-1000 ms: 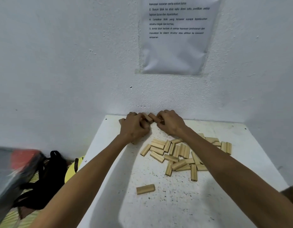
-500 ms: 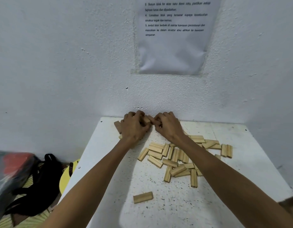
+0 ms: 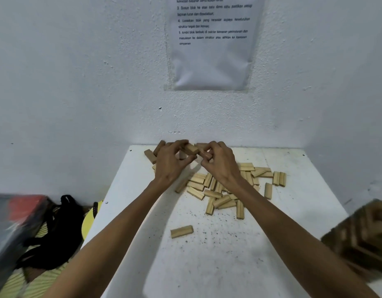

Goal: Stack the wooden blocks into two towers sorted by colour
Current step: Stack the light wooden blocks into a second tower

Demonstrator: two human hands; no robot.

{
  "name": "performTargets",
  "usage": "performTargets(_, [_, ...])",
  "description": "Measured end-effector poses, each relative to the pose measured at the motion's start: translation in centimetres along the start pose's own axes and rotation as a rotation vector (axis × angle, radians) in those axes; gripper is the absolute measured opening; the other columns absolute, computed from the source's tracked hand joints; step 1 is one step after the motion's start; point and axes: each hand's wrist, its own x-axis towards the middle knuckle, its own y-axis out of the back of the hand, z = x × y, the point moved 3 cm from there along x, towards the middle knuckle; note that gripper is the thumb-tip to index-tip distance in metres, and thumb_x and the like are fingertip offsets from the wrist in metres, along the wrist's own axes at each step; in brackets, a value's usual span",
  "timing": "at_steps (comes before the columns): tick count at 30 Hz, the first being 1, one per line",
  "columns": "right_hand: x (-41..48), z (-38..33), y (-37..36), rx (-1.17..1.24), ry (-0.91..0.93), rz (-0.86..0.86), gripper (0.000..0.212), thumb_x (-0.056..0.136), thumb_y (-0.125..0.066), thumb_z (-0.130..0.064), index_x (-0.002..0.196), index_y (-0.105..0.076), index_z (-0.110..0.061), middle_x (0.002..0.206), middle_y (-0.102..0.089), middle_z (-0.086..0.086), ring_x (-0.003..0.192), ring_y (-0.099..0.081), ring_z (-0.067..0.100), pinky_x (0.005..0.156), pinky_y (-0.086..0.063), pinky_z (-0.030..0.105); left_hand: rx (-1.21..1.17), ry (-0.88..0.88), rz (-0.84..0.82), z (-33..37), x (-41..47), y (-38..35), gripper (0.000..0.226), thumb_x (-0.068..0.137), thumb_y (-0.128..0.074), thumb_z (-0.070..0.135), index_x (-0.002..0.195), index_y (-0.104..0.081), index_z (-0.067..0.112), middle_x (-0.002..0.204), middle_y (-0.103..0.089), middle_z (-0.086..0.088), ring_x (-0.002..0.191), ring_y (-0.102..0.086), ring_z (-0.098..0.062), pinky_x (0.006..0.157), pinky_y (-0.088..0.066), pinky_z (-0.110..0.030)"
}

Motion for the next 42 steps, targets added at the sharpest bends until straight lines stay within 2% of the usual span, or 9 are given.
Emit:
performTargets(2, [-2.1,-0.5,1.2,0.009,-0.016,0.006,0.028,0.082,-0.073,-0.016,0.109,-0.067,-0.016,0.101,-0.058,0.000,0.086,-0.059,0.018,0.072,-0.046,0.031,-0.052,-0.041,0.017,1.2,-2.2,0.7,0.047,0.080,-0.089,0.027,0.122,-0.074,0.011,0.098,-0.071,0.010,0.104,-0.047,0.026,0.100,-0.038,-0.010])
performTargets(4, [-4.7,-1.1,2.4,0.003,-0.020,0.000,0.032,0.083,-0.074,-0.018,0.114,-0.067,-0.017,0.104,-0.059,-0.001,0.085,-0.060,0.017,0.074,-0.052,0.034,-0.117,-0.056,0.006,2.6,-4.9,1.6,0.047,0.080,-0.090,0.022,0.122,-0.074,0.010,0.108,-0.072,0.006,0.109,-0.038,0.037,0.094,-0.036,-0.001])
performTargets(7, [-9.5,-2.0,3.8,0.014,-0.018,-0.011,0.029,0.087,-0.076,-0.020,0.114,-0.067,-0.017,0.106,-0.056,-0.003,0.087,-0.057,0.015,0.073,-0.050,0.033,-0.145,-0.043,-0.036,3.6,-9.2,2.6,0.049,0.078,-0.092,0.027,0.123,-0.074,0.020,0.113,-0.073,0.014,0.108,-0.060,0.013,0.096,-0.050,-0.018])
performTargets(11, [-16.9,-2.6,5.5,-0.009,-0.030,-0.076,0.024,0.086,-0.074,-0.012,0.110,-0.069,-0.014,0.108,-0.058,0.000,0.095,-0.062,0.021,0.078,-0.052,0.036,-0.146,-0.045,-0.105,5.2,-15.5,3.3,0.049,0.077,-0.092,0.030,0.123,-0.074,0.027,0.119,-0.073,0.018,0.109,-0.067,-0.002,0.097,-0.051,-0.024])
performTargets(20, [-27.5,-1.9,7.3,-0.107,-0.048,-0.142,0.021,0.087,-0.067,-0.016,0.108,-0.065,-0.019,0.101,-0.055,-0.007,0.101,-0.053,0.018,0.081,-0.048,0.036,-0.114,-0.014,-0.199,6.5,-25.2,3.3,0.049,0.071,-0.095,0.035,0.116,-0.074,0.033,0.112,-0.065,0.038,0.108,-0.064,0.007,0.094,-0.048,-0.014])
performTargets(25, [-28.4,-1.8,7.7,-0.092,-0.055,-0.126,0.020,0.089,-0.067,-0.019,0.108,-0.066,-0.022,0.099,-0.057,-0.008,0.101,-0.051,0.019,0.082,-0.046,0.035,-0.084,-0.030,-0.192,6.6,-25.9,3.2,0.046,0.073,-0.091,0.036,0.116,-0.072,0.034,0.114,-0.071,0.028,0.108,-0.065,0.004,0.097,-0.053,-0.025])
performTargets(30, [-28.8,-1.5,7.6,-0.086,-0.029,-0.104,0.019,0.092,-0.066,-0.022,0.111,-0.066,-0.023,0.101,-0.059,-0.010,0.101,-0.049,0.018,0.083,-0.047,0.038,-0.061,0.002,-0.259,6.5,-26.5,3.4,0.063,0.070,-0.091,0.050,0.126,-0.066,0.037,0.121,-0.065,0.032,0.114,-0.057,0.012,0.099,-0.040,-0.009])
performTargets(37, [-29.3,-1.5,6.8,-0.097,-0.009,-0.067,0.019,0.093,-0.066,-0.025,0.112,-0.065,-0.024,0.103,-0.060,-0.010,0.100,-0.047,0.018,0.081,-0.046,0.037,-0.125,0.038,-0.158,6.4,-26.8,4.3,0.054,0.071,-0.080,0.054,0.120,-0.069,0.033,0.120,-0.068,0.025,0.114,-0.059,0.010,0.097,-0.040,-0.009])
performTargets(42, [-29.0,-1.7,6.4,-0.103,-0.011,-0.069,0.021,0.092,-0.063,-0.034,0.112,-0.066,-0.029,0.103,-0.061,-0.016,0.103,-0.050,0.015,0.085,-0.039,0.035,-0.040,0.033,-0.138,5.3,-26.9,4.9,0.051,0.070,-0.083,0.044,0.118,-0.066,0.037,0.123,-0.066,0.027,0.119,-0.058,0.004,0.102,-0.044,-0.024])
